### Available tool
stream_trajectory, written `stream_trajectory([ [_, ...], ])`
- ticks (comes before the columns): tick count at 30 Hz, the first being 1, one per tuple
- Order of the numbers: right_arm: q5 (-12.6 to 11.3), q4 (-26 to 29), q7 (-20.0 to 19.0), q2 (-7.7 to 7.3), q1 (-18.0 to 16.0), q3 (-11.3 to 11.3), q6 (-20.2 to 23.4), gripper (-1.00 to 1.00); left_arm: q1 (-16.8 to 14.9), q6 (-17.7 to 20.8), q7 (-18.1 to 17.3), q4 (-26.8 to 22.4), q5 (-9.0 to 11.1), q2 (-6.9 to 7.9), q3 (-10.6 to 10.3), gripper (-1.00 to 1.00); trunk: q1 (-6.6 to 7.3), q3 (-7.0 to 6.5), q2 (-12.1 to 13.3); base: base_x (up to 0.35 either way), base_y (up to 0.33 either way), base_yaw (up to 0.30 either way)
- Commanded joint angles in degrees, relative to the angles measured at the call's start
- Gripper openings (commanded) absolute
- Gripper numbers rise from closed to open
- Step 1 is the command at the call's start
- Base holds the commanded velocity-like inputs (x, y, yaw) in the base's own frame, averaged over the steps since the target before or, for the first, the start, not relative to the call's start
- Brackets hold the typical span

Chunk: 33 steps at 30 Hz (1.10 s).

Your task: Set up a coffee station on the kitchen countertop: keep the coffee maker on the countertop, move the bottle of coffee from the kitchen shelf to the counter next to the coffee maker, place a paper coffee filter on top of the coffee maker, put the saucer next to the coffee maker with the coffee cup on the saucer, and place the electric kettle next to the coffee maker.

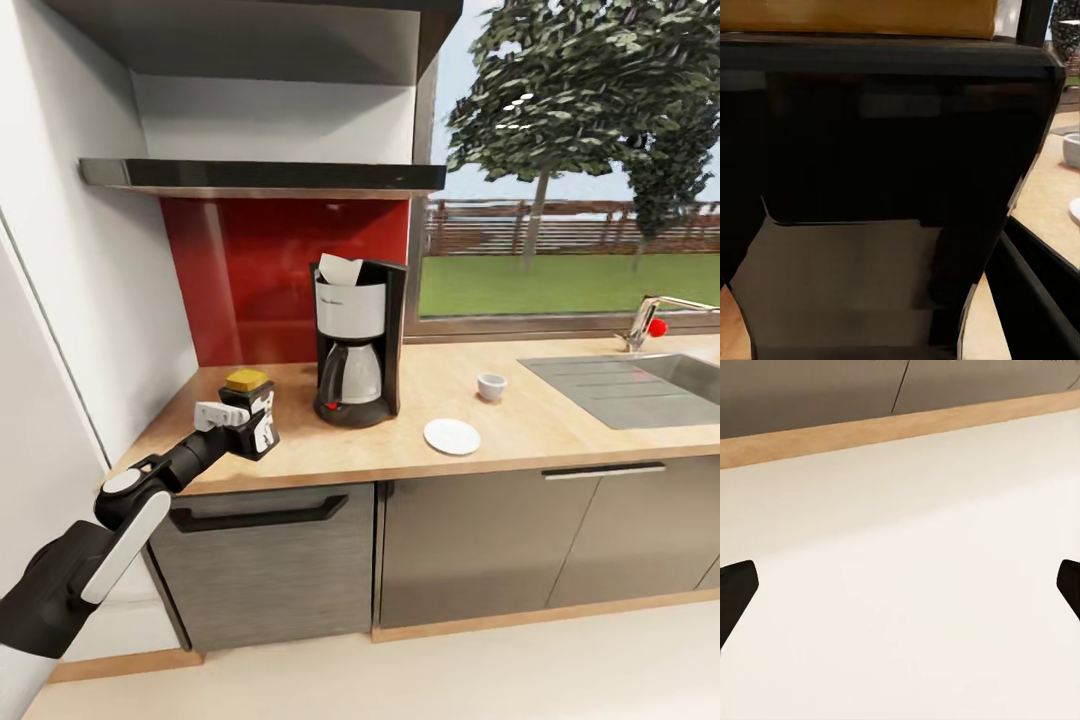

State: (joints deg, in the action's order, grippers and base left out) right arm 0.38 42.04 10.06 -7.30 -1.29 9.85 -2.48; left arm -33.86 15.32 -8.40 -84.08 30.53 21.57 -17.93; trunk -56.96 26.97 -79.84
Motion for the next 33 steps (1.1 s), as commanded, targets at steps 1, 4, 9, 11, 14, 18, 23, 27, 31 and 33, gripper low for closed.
stream_trajectory([
  [1,0.04,-0.06,0.13,0.00,-0.03,-0.01,-0.16,1.00,-0.05,0.28,0.01,0.31,0.57,0.01,-0.07,-1.00,-0.01,0.06,-0.03,0.053,0.000,0.000],
  [4,0.06,-0.10,0.13,0.00,-0.03,-0.01,-0.16,1.00,-0.03,0.19,-0.01,1.02,0.57,-0.07,-0.18,-1.00,-0.01,0.06,-0.03,0.036,0.000,0.000],
  [9,0.06,-0.52,0.13,0.00,-0.03,-0.02,-0.16,1.00,-0.04,0.16,-0.01,1.70,0.55,-0.38,-0.18,-1.00,-0.01,0.06,-0.03,0.120,0.000,0.000],
  [11,0.06,-1.14,0.13,0.00,-0.03,-0.05,-0.18,1.00,-0.05,0.15,-0.03,2.02,0.52,-0.48,-0.18,-1.00,-0.01,0.06,-0.03,0.052,0.000,0.000],
  [14,0.06,-1.42,0.13,-0.02,-0.03,-0.08,-0.20,1.00,-0.06,0.11,-0.04,2.21,0.52,-0.52,-0.18,-1.00,-0.01,0.06,-0.03,0.041,0.000,0.000],
  [18,0.06,-1.57,0.13,-0.07,-0.03,-0.06,-0.24,1.00,-0.06,0.07,-0.04,2.31,0.52,-0.54,-0.17,-1.00,-0.01,0.06,-0.03,0.142,0.000,0.000],
  [23,0.06,-1.60,0.13,-0.09,-0.03,-0.07,-0.25,1.00,-0.06,0.06,-0.04,2.33,0.52,-0.55,-0.17,-1.00,-0.01,0.06,-0.03,0.074,0.005,0.000],
  [27,0.06,-1.61,0.13,-0.09,-0.03,-0.09,-0.32,1.00,-0.06,0.06,-0.04,2.34,0.53,-0.56,-0.17,-1.00,-0.01,0.06,-0.03,0.040,0.003,0.000],
  [31,0.06,-1.61,0.13,-0.09,-0.03,-0.09,-0.36,1.00,-0.06,0.06,-0.04,2.34,0.54,-0.56,-0.17,-1.00,-0.01,0.06,-0.03,0.066,0.029,0.000],
  [33,0.08,-1.61,0.13,-0.09,-0.03,-0.10,-0.37,1.00,-0.06,0.06,-0.04,2.34,0.52,-0.56,-0.17,-1.00,-0.01,0.06,-0.03,0.207,0.065,0.000],
])
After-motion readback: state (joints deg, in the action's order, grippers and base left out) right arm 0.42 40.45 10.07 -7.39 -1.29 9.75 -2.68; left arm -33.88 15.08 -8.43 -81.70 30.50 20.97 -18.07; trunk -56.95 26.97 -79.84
